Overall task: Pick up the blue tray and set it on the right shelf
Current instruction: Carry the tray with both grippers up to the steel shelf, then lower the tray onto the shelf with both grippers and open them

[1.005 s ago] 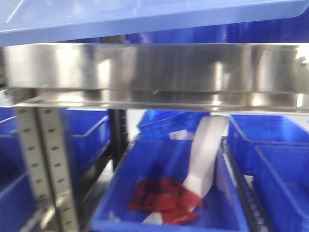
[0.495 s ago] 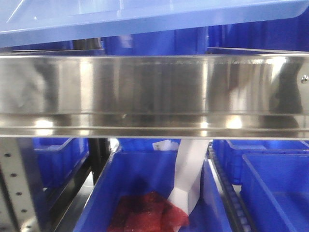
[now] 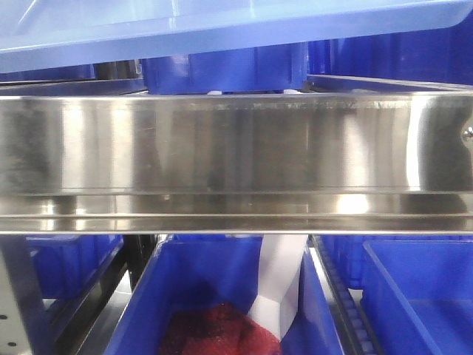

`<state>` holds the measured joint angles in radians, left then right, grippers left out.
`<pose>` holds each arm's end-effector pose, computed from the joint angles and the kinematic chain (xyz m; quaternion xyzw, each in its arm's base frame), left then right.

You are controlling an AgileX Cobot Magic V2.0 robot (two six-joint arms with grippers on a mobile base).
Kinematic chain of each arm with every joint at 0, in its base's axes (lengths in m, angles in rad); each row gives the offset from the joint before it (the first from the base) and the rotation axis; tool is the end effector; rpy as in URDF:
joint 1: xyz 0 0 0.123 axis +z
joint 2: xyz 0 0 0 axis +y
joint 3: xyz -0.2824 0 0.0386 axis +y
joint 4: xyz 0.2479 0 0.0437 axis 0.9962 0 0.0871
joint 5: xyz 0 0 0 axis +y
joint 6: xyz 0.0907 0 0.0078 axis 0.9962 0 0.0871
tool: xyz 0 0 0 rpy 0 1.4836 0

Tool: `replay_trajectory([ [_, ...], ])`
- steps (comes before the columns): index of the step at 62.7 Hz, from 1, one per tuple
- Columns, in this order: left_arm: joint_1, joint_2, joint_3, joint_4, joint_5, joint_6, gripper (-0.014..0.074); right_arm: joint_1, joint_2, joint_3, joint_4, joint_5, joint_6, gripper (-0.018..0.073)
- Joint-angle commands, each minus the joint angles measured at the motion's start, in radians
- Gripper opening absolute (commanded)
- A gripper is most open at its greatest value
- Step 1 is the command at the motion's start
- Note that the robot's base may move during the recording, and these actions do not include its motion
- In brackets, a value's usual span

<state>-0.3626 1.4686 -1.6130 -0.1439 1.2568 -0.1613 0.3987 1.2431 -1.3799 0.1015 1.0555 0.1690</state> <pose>0.2719 -0.1164 0.4098 0.0936 0.9560 -0.1390 0.2410 0.2240 0.1031 0.4129 -0.0994 0.9260 0.1492 0.3323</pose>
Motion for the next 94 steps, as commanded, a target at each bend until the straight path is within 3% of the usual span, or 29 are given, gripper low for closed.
replay_trajectory([
  [1,-0.006,-0.033,-0.026,-0.026,0.082,0.013,-0.0048,0.001,-0.028,-0.028,0.017,-0.073,-0.031,0.0066],
  [72,-0.006,-0.033,-0.026,-0.026,0.082,0.013,-0.0048,0.001,-0.028,-0.028,0.017,-0.08,-0.031,0.0066],
  [94,-0.006,-0.029,-0.038,-0.022,0.008,0.019,-0.0048,0.001,-0.027,-0.037,0.018,-0.079,-0.031,0.0066],
])
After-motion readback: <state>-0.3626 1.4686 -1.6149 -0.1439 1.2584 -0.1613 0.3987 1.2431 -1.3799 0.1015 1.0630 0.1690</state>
